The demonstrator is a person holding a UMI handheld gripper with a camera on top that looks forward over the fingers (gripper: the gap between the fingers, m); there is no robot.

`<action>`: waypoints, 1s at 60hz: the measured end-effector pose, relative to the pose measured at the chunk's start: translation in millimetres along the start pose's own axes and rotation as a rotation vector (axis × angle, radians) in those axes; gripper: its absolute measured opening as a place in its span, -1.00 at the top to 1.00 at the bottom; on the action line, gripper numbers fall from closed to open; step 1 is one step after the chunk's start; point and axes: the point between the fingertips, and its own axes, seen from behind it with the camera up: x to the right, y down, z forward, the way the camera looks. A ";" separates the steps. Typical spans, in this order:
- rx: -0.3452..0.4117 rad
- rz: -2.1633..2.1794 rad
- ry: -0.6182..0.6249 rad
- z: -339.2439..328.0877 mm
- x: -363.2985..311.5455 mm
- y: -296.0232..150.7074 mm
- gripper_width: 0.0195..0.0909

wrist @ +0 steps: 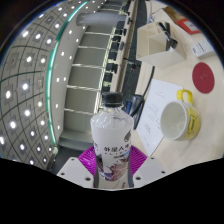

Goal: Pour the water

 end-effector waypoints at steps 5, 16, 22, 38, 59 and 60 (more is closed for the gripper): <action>0.058 -0.329 0.032 -15.5 -20.6 -31.2 0.44; 0.205 -0.853 0.117 -53.7 -44.5 -117.0 0.44; 0.256 -1.044 0.216 -68.3 -24.3 -162.3 0.44; 0.205 -1.263 0.433 -89.5 82.4 -213.2 0.43; 0.110 -1.277 0.507 -86.4 180.1 -209.6 0.38; 0.126 -1.281 0.493 -86.0 176.8 -209.9 0.39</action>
